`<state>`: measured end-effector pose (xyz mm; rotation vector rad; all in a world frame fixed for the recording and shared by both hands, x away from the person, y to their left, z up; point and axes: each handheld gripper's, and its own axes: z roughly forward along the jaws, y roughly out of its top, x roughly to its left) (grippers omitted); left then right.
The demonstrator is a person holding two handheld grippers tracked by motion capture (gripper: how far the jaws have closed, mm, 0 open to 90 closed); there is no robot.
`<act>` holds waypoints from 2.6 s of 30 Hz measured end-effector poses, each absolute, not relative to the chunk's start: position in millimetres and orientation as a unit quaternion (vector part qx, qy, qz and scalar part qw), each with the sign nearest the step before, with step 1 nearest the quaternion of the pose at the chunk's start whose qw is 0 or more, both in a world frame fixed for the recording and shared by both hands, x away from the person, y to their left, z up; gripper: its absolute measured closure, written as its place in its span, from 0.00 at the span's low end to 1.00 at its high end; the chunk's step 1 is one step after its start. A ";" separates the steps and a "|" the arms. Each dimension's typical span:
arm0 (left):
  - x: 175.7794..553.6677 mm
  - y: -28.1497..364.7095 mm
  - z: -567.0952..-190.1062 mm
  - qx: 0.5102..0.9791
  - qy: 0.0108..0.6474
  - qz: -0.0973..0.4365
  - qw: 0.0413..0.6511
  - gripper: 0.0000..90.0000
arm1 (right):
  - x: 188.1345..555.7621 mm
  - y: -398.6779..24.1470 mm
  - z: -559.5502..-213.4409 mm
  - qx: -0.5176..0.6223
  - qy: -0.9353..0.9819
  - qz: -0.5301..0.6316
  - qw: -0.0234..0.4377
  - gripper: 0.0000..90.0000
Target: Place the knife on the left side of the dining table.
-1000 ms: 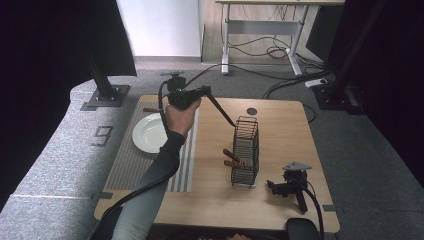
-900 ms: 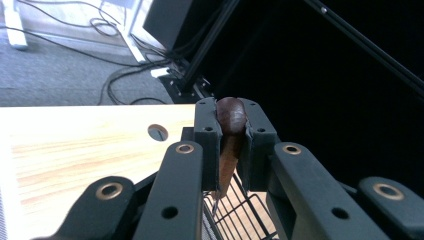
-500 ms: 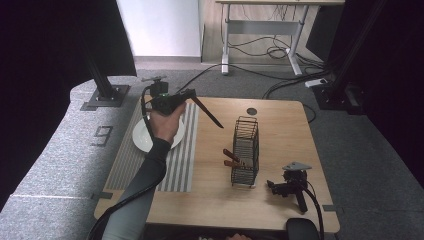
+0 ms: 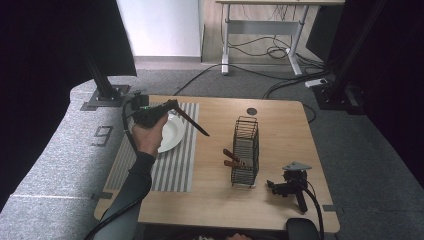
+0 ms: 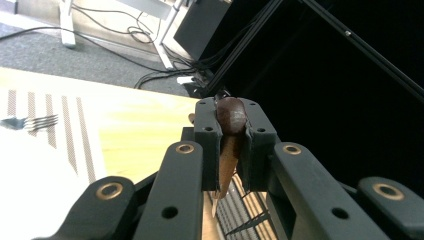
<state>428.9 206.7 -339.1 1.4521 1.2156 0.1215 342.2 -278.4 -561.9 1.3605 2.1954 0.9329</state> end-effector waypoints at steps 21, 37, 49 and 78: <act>389.7 270.2 -393.2 0.574 0.580 0.057 0.575 0.89 | 342.2 -278.5 -561.9 0.485 0.785 0.333 0.196 0.00; 375.8 302.3 -441.1 0.542 0.619 0.042 0.566 0.89 | 342.2 -278.4 -562.0 0.485 0.784 0.333 0.196 0.00; 372.2 317.8 -466.3 0.526 0.635 0.039 0.564 0.89 | 342.2 -278.4 -562.0 0.485 0.784 0.333 0.196 0.00; 370.2 340.0 -506.2 0.552 0.639 0.121 0.522 0.73 | 342.2 -278.3 -561.9 0.485 0.784 0.333 0.196 0.00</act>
